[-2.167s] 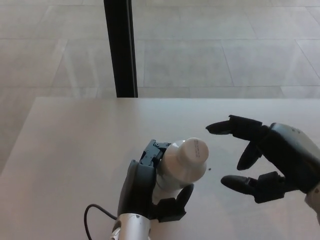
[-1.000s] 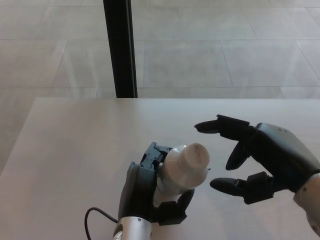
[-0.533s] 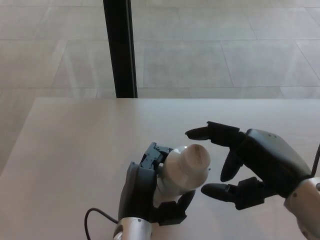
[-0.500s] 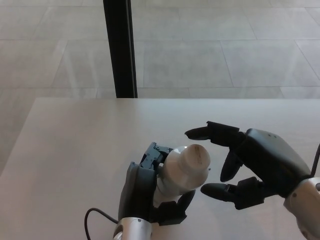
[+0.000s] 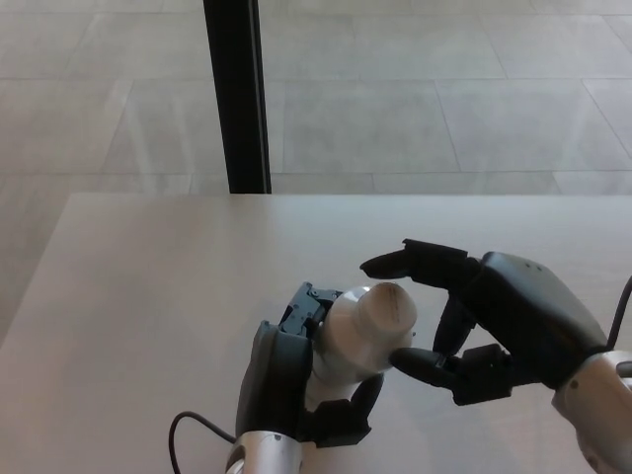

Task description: The robot uses its left hand to to lift the bottle kept on the middle of the desk and tilts it towards its right hand. It then uses its right hand to rotate its cap to open it and places the bottle and cap back on the desk

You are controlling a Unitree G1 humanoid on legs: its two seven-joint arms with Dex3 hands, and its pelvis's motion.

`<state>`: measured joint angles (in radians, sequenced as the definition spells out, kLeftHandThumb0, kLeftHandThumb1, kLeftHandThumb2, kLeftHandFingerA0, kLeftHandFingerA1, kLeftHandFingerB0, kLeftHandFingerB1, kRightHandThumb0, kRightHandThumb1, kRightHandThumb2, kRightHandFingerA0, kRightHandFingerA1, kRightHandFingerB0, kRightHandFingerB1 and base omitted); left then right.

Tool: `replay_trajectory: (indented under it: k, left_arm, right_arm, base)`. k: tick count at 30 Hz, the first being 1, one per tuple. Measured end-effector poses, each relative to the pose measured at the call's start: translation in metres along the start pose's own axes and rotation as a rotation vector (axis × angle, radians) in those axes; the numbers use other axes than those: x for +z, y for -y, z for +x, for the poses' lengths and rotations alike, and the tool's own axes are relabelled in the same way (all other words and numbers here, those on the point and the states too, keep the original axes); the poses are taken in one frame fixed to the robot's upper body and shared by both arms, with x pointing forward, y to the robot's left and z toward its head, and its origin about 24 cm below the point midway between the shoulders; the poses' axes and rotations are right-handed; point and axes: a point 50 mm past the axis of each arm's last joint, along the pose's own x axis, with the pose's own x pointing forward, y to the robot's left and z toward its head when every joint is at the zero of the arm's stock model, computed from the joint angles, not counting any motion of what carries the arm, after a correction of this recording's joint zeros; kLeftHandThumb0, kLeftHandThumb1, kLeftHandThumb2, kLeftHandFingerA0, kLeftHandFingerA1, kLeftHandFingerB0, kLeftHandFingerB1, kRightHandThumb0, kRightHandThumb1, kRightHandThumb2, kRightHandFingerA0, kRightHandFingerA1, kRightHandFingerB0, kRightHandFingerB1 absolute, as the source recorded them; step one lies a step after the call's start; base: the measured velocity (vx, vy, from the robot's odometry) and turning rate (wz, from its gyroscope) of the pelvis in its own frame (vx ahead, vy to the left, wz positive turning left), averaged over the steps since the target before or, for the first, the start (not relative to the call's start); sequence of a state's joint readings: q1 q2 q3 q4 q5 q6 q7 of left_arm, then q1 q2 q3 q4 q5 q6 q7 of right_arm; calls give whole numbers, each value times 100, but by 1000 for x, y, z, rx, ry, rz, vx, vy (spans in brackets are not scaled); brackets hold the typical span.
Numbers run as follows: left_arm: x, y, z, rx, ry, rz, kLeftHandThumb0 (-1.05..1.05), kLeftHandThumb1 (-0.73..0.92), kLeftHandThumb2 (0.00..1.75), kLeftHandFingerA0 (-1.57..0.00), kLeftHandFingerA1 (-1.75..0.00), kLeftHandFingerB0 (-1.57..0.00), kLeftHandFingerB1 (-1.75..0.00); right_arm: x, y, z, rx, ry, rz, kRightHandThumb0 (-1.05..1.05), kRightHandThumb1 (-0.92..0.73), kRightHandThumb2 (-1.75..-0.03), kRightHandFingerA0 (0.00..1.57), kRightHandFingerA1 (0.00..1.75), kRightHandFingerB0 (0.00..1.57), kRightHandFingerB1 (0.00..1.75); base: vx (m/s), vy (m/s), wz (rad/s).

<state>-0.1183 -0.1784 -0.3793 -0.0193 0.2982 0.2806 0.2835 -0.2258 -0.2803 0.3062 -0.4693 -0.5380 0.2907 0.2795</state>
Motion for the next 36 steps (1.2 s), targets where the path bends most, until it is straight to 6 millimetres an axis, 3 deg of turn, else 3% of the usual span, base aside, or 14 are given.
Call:
replay_trajectory:
  k: [8,9,10,11,12,19,20,21,22,23,27,28,35,36]
  left_arm:
    - [0,0,-1,1,2,8,10,79,135,-97,-115,-85,-107]
    - [0,0,-1,1,3,9,19,77,124,-78,-175,-60,-164]
    - [0,0,-1,2,3,9,10,80,135,-96,-115,-84,-106]
    - [0,0,-1,4,3,10,19,76,126,-79,-175,-61,-164]
    - [0,0,-1,4,3,10,10,79,135,-96,-115,-85,-107]
    - [-1,-1,-1,9,4,11,10,80,135,-96,-115,-85,-107]
    - [-1,-1,-1,10,4,11,10,80,136,-96,-115,-85,-107]
    - [-1,-1,-1,11,4,12,10,80,135,-96,-115,-85,-107]
    - [-1,-1,-1,12,4,12,10,79,135,-97,-115,-85,-107]
    - [-1,-1,-1,13,4,13,9,80,136,-96,-115,-85,-107]
    - [-1,-1,-1,17,5,13,10,80,135,-95,-114,-84,-106]
    - [-1,-1,-1,18,5,13,19,75,126,-79,-175,-60,-164]
    - [-2,-2,-1,28,6,14,19,76,126,-78,-175,-61,-162]
    - [-2,-2,-1,29,6,14,10,80,135,-98,-115,-85,-106]
  right_arm:
    - [-2,-2,-1,-23,5,-3,-40,-69,-60,108,110,64,54]
    - [-2,-3,-1,-27,6,-3,-38,-68,-60,109,117,66,54]
    - [-3,-3,-1,-30,7,-2,-38,-68,-60,108,121,66,55]
    - [-2,-3,-1,-32,9,-2,-37,-69,-60,107,124,67,54]
    - [-2,-3,-1,-34,10,-1,-36,-68,-60,108,125,68,56]
    - [-4,-5,0,-48,17,1,-34,-70,-60,106,138,75,61]
    - [-4,-5,0,-49,18,2,-34,-66,-67,96,165,84,69]
    - [-4,-6,0,-52,20,2,-32,-65,-66,95,171,84,71]
    - [-4,-6,0,-56,20,2,-37,-46,-93,124,137,83,80]
    - [-4,-6,0,-59,21,1,-33,-64,-65,96,174,85,71]
    - [-4,-6,0,-68,21,-1,-33,-62,-65,98,174,84,68]
    - [-4,-7,0,-69,21,-2,-35,-61,-64,99,175,84,68]
    - [-2,-7,0,-72,33,-20,-34,-62,-64,95,174,84,71]
    - [-2,-7,0,-72,35,-24,-31,-60,-67,94,172,85,71]
  base:
    - [0,0,0]
    - [0,0,0]
    - [0,0,0]
    - [0,0,0]
    - [0,0,0]
    - [0,0,0]
    - [0,0,0]
    - [0,0,0]
    - [0,0,0]
    - [0,0,0]
    - [0,0,0]
    - [0,0,0]
    - [0,0,0]
    - [0,0,0]
